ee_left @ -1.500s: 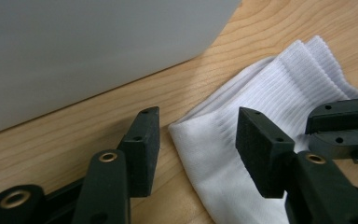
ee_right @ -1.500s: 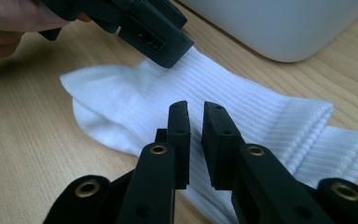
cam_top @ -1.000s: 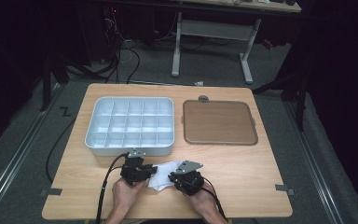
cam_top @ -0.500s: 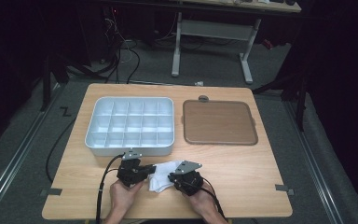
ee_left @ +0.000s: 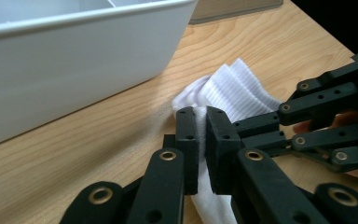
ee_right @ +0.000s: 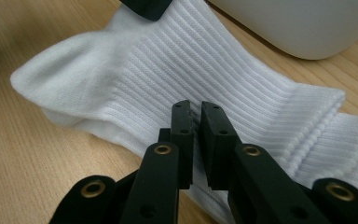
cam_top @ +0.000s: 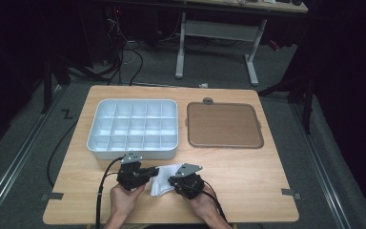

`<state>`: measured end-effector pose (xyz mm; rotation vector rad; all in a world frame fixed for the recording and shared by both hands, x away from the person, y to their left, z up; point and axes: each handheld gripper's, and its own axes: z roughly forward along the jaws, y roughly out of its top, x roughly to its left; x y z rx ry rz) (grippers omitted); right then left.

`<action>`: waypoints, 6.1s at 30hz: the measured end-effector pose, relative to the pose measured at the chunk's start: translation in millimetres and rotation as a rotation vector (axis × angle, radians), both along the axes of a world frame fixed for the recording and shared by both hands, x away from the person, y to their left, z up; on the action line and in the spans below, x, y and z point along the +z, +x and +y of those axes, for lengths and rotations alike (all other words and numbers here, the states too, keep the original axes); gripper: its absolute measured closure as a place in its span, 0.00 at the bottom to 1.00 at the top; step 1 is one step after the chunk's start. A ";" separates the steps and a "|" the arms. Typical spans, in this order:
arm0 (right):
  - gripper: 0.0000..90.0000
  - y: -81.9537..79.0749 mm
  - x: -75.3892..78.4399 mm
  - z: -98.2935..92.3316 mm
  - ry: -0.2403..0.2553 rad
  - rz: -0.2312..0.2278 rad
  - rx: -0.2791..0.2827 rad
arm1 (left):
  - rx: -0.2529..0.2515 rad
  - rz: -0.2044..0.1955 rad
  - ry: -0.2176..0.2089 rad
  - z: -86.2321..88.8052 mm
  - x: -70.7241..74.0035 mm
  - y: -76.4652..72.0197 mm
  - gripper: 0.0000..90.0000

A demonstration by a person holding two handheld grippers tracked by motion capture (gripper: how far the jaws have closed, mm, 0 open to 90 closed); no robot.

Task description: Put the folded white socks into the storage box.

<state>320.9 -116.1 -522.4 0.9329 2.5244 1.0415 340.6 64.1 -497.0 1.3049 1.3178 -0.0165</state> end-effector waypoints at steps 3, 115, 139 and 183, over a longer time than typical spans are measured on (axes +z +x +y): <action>0.94 0.3 0.1 1.3 0.002 0.005 0.003 | -0.004 0.000 -0.017 1.5 2.3 -0.7 0.95; 0.88 14.8 -0.5 -6.8 0.003 0.041 0.018 | -0.045 0.022 -0.022 -31.0 -2.4 24.4 0.95; 0.77 15.6 -0.9 -10.0 0.018 0.056 -0.020 | -0.054 0.018 0.026 -38.2 -18.0 27.2 0.95; 0.81 1.9 16.3 -38.4 0.088 0.067 -0.040 | -0.080 -0.051 0.068 -39.8 -6.3 15.5 0.60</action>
